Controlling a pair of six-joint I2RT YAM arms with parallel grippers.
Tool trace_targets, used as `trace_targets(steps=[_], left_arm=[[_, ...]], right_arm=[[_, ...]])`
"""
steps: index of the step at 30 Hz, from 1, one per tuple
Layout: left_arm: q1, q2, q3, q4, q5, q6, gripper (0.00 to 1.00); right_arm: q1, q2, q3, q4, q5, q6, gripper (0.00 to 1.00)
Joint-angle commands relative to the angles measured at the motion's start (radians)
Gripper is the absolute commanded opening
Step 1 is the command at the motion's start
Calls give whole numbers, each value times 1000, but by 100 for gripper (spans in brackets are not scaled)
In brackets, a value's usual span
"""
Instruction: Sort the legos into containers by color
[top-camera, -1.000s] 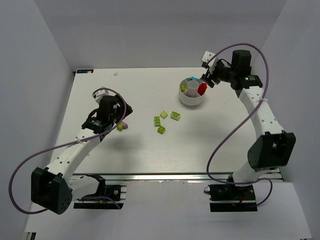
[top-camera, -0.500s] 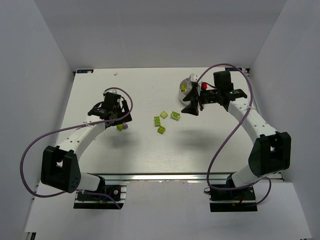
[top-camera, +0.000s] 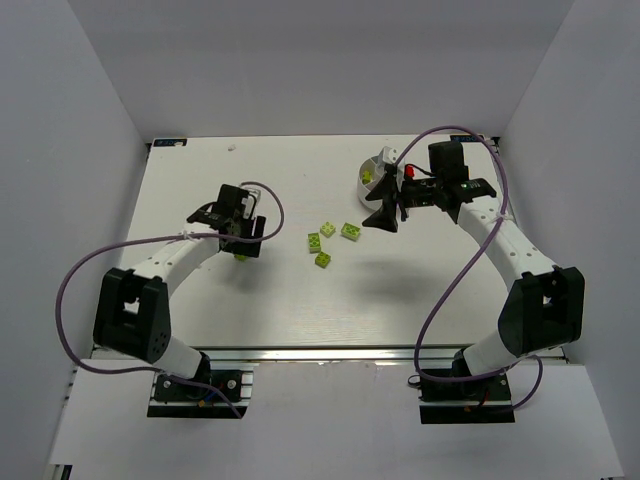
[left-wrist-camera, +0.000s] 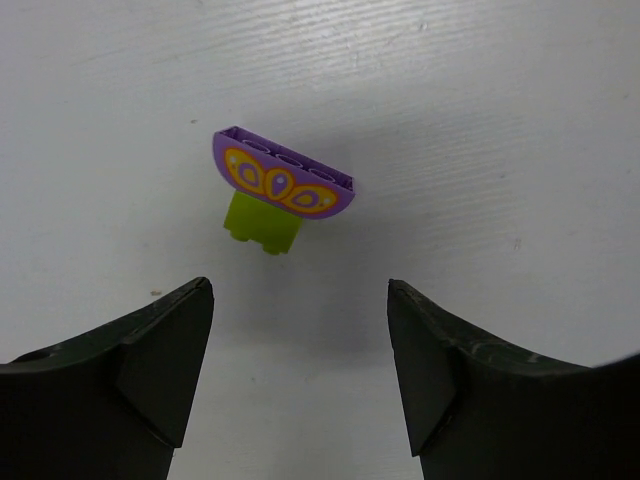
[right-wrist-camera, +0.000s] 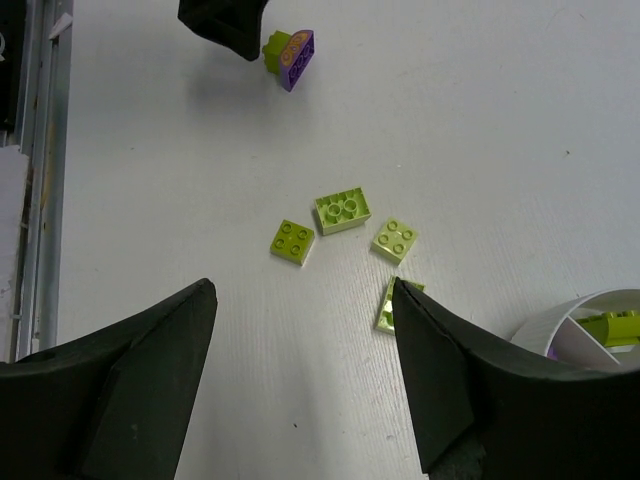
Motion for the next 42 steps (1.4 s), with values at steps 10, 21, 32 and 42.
trace_targets(steps=[10,21,32,42], left_arm=[[0,199,95,36,16,165,78],[2,201,75,53,-25,177,77],[2,215,74,40,-45,262,78],[5,224,81,45,15,354,78]], right_arm=[[-4,-22,22,3,6,2,77],[-6,-16,22,2,8,16,78],[-6,-13,22,3,5,27,78],[-6,-17,24,-1,11,27,78]])
